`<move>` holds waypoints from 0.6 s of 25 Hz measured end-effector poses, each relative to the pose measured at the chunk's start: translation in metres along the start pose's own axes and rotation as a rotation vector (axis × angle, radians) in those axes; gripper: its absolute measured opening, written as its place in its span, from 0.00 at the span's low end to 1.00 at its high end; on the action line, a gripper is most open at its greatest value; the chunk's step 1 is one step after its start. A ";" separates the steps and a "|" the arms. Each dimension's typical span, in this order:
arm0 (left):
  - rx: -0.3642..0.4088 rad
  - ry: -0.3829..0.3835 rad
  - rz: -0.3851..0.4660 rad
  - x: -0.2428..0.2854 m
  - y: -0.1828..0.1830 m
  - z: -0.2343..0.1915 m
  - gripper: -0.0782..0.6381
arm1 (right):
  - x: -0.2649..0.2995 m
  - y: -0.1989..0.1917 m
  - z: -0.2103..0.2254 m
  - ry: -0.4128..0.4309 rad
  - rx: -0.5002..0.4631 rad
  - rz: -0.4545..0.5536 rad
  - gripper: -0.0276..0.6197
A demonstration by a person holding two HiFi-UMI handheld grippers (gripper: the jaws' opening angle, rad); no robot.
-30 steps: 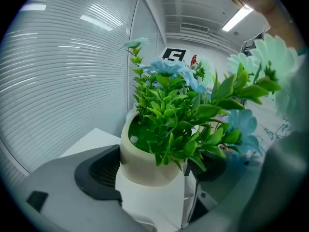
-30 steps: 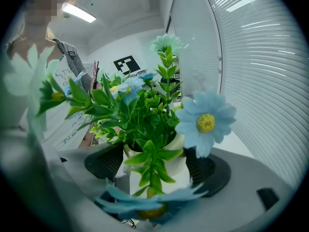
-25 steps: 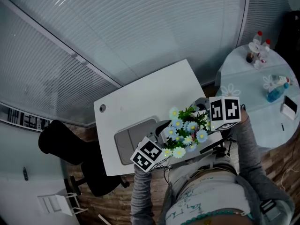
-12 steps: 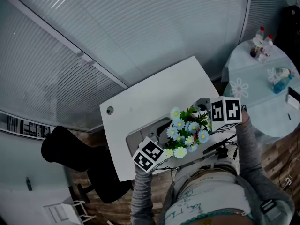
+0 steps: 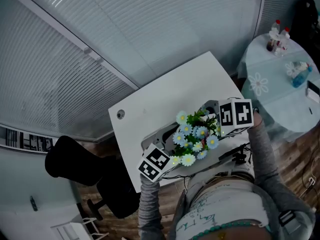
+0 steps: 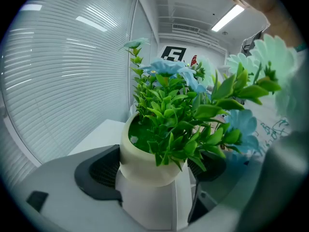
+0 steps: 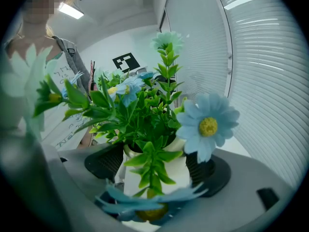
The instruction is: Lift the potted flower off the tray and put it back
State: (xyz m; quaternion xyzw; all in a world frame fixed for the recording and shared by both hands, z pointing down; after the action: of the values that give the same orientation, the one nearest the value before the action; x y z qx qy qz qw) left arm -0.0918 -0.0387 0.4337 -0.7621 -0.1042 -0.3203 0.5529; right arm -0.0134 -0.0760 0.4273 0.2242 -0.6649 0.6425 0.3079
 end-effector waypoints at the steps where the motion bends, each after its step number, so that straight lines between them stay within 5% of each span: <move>1: -0.002 -0.004 0.002 -0.003 -0.003 0.000 0.72 | 0.003 0.002 -0.001 -0.001 0.001 0.000 0.64; 15: 0.023 -0.017 0.021 -0.034 -0.026 0.003 0.72 | 0.027 0.031 -0.016 -0.038 0.002 -0.002 0.64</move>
State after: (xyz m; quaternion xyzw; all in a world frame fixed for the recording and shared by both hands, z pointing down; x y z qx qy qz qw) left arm -0.1307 -0.0193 0.4326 -0.7595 -0.1045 -0.3070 0.5639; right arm -0.0520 -0.0552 0.4234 0.2377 -0.6696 0.6385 0.2956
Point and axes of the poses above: the fingertips, and each gripper's own axes: x forward along the fingers, z to its right, y out of its top, the point moved 4 cm from there along -x, backward along the fingers, and after that the axes turned 10 degrees about -y, right-handed, at the moved point
